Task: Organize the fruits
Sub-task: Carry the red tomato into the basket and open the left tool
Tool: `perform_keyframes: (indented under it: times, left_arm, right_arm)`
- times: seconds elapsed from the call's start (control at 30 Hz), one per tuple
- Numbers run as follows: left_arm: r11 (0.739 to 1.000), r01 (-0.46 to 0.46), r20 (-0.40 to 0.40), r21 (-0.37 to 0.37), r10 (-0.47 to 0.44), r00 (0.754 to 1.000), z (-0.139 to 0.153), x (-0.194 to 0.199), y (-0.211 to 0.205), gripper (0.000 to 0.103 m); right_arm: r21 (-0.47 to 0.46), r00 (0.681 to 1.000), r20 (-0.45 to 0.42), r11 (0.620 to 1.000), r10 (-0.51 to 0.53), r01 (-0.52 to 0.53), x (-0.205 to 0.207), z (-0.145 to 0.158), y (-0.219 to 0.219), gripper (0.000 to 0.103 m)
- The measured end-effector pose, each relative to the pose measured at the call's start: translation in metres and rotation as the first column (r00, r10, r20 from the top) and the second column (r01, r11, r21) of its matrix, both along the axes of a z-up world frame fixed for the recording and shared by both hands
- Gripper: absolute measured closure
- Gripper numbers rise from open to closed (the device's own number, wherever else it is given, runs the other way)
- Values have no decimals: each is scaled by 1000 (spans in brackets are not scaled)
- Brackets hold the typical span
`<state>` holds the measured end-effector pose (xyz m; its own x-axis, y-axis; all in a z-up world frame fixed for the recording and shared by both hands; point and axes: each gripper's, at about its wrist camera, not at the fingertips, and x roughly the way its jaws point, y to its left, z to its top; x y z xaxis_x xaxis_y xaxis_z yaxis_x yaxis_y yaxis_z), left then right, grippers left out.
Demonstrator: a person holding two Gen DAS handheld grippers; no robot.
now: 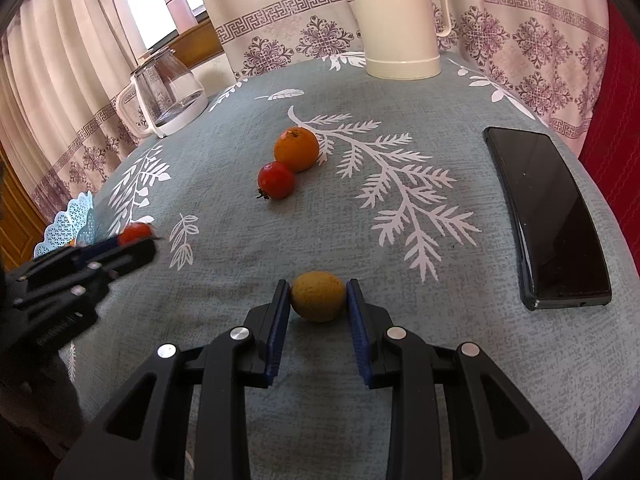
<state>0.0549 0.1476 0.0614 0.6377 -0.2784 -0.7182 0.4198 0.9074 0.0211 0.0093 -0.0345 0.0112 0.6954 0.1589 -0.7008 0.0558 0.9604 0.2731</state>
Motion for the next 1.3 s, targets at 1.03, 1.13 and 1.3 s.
perform_keyframes:
  times: [1.03,1.13,1.3]
  left_arm:
    - [867,-497,166,-21,493,854,59,-19,203,75]
    - [854,-520,164,-20,516,841,60,-18,216,75]
    - [834,-551,163,-24,547,821,59,-20,231,75]
  right_arm:
    - [-15,1000,5,1000,-2,3,-1,1,-1,74]
    - [-17,1000,5,1000,-7,7,-1,1,-3,74]
    - [-19,1000,6,1000,-14,14,-1,2,-3,74]
